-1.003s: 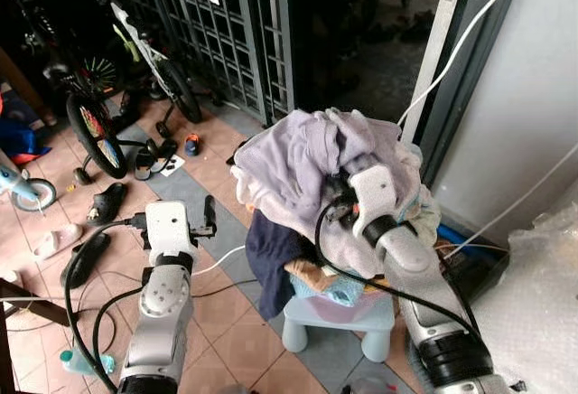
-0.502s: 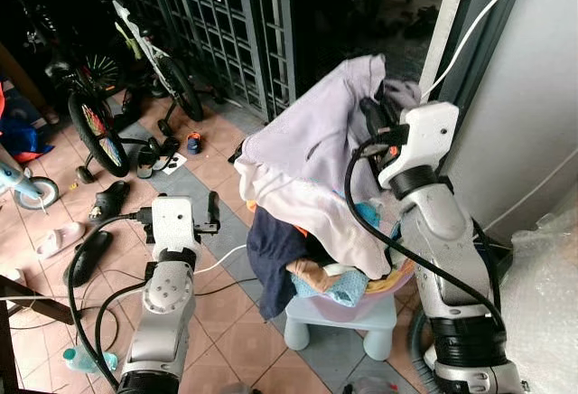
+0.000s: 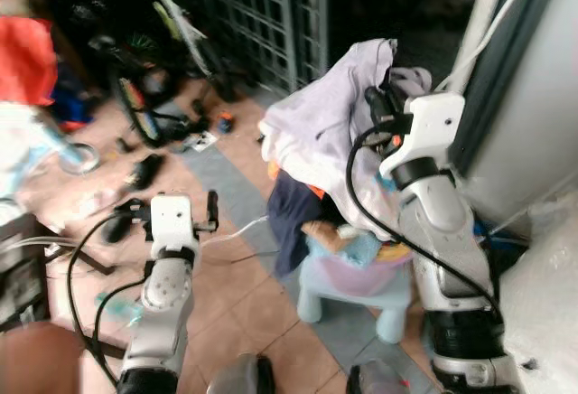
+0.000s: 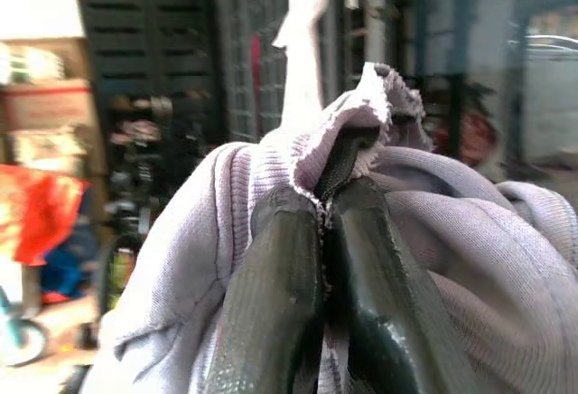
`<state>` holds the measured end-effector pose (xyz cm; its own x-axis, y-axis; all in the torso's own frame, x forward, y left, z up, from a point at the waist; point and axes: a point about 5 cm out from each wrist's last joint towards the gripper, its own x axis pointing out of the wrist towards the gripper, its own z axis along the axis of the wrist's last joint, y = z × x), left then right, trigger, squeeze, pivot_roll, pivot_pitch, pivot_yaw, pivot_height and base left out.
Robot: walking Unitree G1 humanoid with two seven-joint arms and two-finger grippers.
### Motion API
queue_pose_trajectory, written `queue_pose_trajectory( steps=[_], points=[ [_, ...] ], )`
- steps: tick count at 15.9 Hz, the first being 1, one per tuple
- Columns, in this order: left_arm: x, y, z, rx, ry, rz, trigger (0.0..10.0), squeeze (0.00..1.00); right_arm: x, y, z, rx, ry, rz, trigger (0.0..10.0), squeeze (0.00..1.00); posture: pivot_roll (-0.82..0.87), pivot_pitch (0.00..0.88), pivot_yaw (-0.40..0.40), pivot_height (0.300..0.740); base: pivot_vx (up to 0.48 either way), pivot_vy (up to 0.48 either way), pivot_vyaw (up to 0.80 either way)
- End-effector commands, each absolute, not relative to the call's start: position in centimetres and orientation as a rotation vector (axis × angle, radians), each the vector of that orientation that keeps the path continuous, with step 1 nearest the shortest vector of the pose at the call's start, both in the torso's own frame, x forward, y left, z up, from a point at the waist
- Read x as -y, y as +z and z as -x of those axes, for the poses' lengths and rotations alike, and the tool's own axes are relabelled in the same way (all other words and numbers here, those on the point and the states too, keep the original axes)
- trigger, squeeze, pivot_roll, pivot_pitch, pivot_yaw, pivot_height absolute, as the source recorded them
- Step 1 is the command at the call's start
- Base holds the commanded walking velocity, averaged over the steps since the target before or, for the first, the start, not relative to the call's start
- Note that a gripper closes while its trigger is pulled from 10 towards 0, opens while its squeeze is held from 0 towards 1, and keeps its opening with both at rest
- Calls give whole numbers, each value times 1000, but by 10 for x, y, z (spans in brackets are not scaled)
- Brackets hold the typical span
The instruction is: Clothes washing
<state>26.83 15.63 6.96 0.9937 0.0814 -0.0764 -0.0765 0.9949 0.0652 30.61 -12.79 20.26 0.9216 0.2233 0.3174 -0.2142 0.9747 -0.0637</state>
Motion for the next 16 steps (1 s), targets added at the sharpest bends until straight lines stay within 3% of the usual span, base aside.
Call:
queue_pose_trajectory(
  steps=[1,5,8,11,16],
  points=[
    [-161,68,-268,-89,97,-72,10000,0,126,209,-305,362,230,29,10000,0,-74,0,111,740,-326,0,0],
    [-161,68,-269,-81,98,-57,10000,0,125,207,-304,353,220,41,10000,0,-76,0,111,740,0,0,-305],
    [-161,70,-270,-67,91,-53,10000,0,157,220,-310,416,-27,198,10000,0,-82,0,110,740,0,0,-800],
    [-159,71,-270,-59,70,-43,10000,0,171,216,-312,382,-106,244,10000,0,-84,0,109,740,0,0,-800],
    [-162,74,-271,-54,86,-11,10000,0,162,182,-299,290,-27,238,10000,0,-78,0,105,740,0,0,-800]
  ],
)
